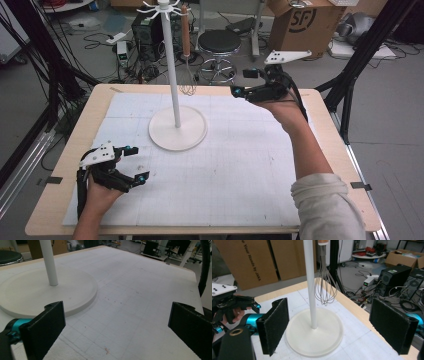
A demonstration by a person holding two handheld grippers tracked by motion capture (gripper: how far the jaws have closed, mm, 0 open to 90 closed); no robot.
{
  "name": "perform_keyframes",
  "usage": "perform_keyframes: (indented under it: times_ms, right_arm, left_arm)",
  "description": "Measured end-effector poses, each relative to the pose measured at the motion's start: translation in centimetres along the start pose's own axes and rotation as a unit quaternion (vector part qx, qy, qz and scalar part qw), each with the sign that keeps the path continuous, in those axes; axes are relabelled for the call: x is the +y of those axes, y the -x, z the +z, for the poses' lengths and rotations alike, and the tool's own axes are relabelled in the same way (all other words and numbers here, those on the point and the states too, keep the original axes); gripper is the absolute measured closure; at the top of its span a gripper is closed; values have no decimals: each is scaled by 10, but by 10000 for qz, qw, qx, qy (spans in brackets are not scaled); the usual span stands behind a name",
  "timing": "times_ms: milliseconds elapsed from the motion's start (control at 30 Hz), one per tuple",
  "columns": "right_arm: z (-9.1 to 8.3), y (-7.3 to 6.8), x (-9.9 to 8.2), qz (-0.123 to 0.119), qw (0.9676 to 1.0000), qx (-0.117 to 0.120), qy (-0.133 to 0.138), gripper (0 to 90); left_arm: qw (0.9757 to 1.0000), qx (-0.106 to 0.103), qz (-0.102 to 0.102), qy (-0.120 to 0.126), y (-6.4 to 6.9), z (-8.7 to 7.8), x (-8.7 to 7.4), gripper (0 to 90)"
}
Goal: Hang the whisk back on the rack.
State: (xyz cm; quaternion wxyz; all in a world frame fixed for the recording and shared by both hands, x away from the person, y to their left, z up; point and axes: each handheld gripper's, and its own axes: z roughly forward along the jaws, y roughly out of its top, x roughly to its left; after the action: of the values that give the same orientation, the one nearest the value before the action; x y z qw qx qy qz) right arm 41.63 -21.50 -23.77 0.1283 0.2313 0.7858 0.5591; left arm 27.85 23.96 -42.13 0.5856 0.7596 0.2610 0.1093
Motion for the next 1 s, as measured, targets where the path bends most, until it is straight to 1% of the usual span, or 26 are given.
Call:
perform_keyframes:
  times_ms: [33, 100, 167, 233, 300, 367, 433, 500, 533, 567, 600, 700, 767, 800, 833, 867, 900, 933, 1000]
  right_arm:
    - [-2, 1, -2, 33, 10000, -14, -29, 146]
    - [-7, 1, -7, 30, 10000, -50, 49, 145]
    - [-12, 2, -12, 81, 9999, -32, 53, 140]
    - [-17, 2, -17, 72, 9999, -81, 29, 111]
    - [-23, 1, -23, 99, 9999, -74, 97, 111]
    - [-28, 0, -28, 82, 9998, -122, 108, 111]
    - [-34, 1, -35, 109, 9998, -119, 131, 94]
    - [-40, -1, -44, 107, 9998, -93, 158, 83]
    - [-42, -1, -49, 127, 9998, -105, 134, 33]
    - [-44, -1, -53, 165, 9998, -72, 92, 8]
    - [-46, -1, -58, 203, 9998, -23, 57, 8]
    - [-53, -3, -71, 196, 9997, -105, -29, 7]
    - [-57, -5, -79, 219, 9996, -149, -27, 7]
    - [-60, -6, -85, 246, 9996, -132, 23, 5]
    - [-62, -7, -90, 298, 9995, -96, 0, 4]
    - [-64, -8, -95, 298, 9995, -111, -32, 4]
    - [-66, -9, -100, 292, 9995, -130, -1, 4]
    - [-69, -10, -105, 338, 9993, -123, 36, 4]
    - [-75, -12, -115, 385, 9989, -213, 174, 4]
  left_arm:
    - [10000, -8, 6, 1, 0, 0, 0, 16]
    - [10000, -10, -3, 13, 0, 1, 0, 16]
    - [10000, -17, -6, 18, 1, 1, 0, 17]
    - [10000, -29, 3, 6, 1, 1, 0, 17]
    - [10000, -30, 15, -1, 1, 1, 1, 17]
    - [10000, -38, 11, 4, 1, 1, 1, 17]
    - [10000, -41, 0, 23, 1, 1, 1, 17]
    - [10000, -53, 4, 26, 1, 1, 1, 16]
    - [10000, -51, 5, 25, 1, 1, 1, 17]
    - [10000, -42, 8, 16, 1, 2, 1, 17]
    - [10000, -42, 16, 11, 1, 2, 1, 16]
    - [10000, -47, 13, -13, 2, 3, 0, 17]
    - [10000, -47, 31, -41, 2, 3, 0, 17]
    - [10000, -34, 18, -26, 3, 4, 0, 16]
    - [10000, -42, 23, -31, 3, 4, 0, 17]
    - [10000, -43, 28, -36, 3, 4, 0, 17]
    - [10000, -46, 34, -37, 3, 5, 0, 17]
    - [10000, -46, 36, -34, 3, 5, 0, 17]
    - [10000, -48, 34, -22, 4, 5, 1, 17]
